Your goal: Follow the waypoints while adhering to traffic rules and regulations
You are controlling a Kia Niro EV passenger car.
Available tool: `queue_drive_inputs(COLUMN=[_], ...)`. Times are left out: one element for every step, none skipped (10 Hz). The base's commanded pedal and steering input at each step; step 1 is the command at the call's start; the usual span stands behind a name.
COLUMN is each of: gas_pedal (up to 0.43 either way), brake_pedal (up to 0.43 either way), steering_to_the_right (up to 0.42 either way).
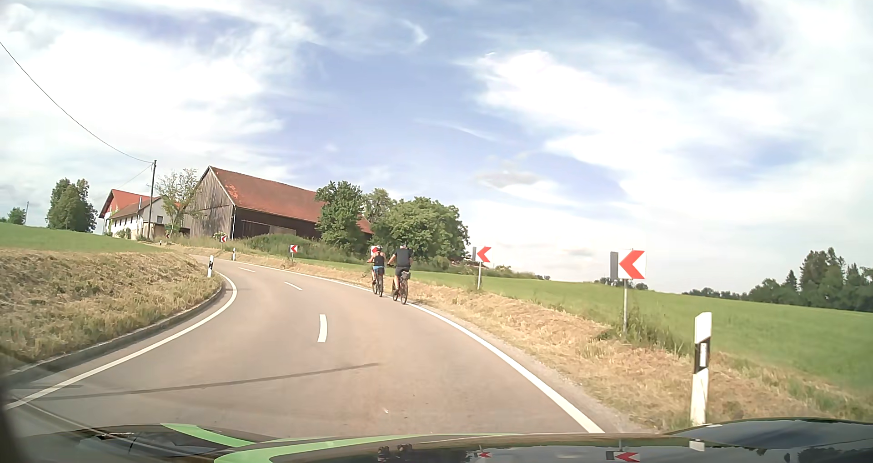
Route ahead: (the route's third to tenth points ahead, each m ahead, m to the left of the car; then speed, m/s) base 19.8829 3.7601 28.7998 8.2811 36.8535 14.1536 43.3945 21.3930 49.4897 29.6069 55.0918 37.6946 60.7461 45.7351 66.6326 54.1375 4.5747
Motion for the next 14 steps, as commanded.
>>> queue_drive_inputs(gas_pedal=[0.189, 0.189, 0.197, 0.197, 0.197, 0.197, 0.197, 0.197, 0.197, 0.197, 0.197, 0.197, 0.197, 0.197], brake_pedal=[0.0, 0.0, 0.0, 0.0, 0.0, 0.0, 0.0, 0.0, 0.0, 0.0, 0.0, 0.0, 0.0, 0.0], steering_to_the_right=[-0.06, -0.06, -0.061, -0.061, -0.061, -0.061, -0.061, -0.061, -0.061, -0.062, -0.064, -0.067, -0.069, -0.071])
